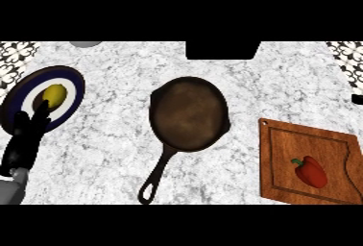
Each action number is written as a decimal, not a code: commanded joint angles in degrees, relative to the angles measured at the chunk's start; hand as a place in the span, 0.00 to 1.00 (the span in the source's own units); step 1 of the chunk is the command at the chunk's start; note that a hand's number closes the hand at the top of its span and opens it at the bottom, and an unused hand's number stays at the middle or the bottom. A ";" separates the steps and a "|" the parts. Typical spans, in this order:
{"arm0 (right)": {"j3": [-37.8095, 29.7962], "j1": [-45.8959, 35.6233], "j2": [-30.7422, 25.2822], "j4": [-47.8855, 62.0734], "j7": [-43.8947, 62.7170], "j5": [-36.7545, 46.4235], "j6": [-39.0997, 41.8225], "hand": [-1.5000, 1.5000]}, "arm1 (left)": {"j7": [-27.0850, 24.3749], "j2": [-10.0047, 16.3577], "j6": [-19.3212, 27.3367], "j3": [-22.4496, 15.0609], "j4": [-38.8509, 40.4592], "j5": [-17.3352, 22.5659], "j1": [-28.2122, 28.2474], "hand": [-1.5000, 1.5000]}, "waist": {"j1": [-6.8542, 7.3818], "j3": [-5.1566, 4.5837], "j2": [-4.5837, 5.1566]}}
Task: Pick the bell pepper from the cutting board and place it in the pan
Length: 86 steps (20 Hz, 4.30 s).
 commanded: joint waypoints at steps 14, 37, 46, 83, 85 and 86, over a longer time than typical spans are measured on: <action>13.79 5.54 -6.52 -15.91 5.66 37.25 -6.47 0.00 | -2.11 -1.41 -3.86 3.06 3.53 -1.27 -0.51 0.50 | 0.05 -0.01 -0.01; 14.27 7.26 8.63 -4.01 -0.13 62.94 -13.20 0.00 | 0.01 -6.93 -8.50 10.87 2.07 -9.48 0.19 0.50 | 0.19 -0.02 0.05; 13.77 3.16 15.90 0.26 -0.58 68.13 -12.77 0.00 | 2.13 -9.91 -9.49 12.37 -1.55 -12.98 2.14 0.50 | 0.39 -0.01 0.06; -6.66 7.12 35.86 -0.67 19.82 69.53 -20.03 1.00 | 3.08 -13.30 -12.98 18.63 -1.39 -18.82 1.71 0.50 | -0.92 -0.07 -0.11; -6.61 8.21 38.05 -7.47 18.44 68.78 -26.29 1.00 | 3.81 -12.53 -14.03 19.35 -3.35 -17.58 2.66 0.50 | -1.00 -0.04 -0.39; -7.26 4.84 38.77 -11.09 19.69 66.65 -24.18 1.00 | 3.32 -12.66 -14.51 19.17 -2.96 -17.39 2.98 0.50 | -0.95 -0.09 -0.49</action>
